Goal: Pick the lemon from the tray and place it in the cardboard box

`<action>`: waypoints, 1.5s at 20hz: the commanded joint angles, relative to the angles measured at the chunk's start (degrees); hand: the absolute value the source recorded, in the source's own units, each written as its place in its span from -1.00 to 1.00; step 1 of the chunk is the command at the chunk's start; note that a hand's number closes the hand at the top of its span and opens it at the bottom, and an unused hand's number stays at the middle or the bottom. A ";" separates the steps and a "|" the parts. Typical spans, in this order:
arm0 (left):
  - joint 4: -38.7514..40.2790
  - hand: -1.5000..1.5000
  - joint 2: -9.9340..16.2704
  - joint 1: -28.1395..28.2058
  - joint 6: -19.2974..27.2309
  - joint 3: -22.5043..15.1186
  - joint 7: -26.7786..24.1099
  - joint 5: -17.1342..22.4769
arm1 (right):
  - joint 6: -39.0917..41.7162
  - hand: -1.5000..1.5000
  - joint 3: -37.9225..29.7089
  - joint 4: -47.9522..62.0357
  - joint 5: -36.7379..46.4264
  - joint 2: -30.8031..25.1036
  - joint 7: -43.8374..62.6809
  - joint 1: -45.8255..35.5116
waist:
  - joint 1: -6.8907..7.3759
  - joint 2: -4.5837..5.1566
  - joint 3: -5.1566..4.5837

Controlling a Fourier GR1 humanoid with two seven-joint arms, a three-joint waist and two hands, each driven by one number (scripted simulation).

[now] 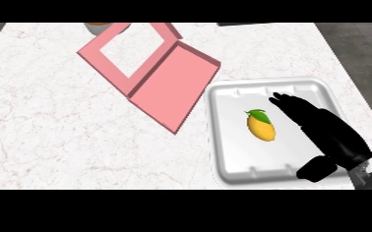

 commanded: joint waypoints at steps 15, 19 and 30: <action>-6.05 0.00 -2.87 -19.37 1.84 6.86 -10.84 -2.31 | 0.90 -1.00 4.13 2.72 4.38 3.80 6.35 -1.11 | 0.36 0.61 0.52; -5.38 0.00 -3.00 -20.05 1.97 6.09 -11.48 -1.89 | 0.77 -1.00 5.13 3.59 5.52 4.27 6.37 -1.07 | 0.38 0.73 0.56; -4.41 0.00 -1.79 -21.76 2.68 4.96 -12.60 -1.18 | -0.12 -1.00 7.13 7.08 10.00 6.63 9.70 -2.79 | 1.36 0.96 0.57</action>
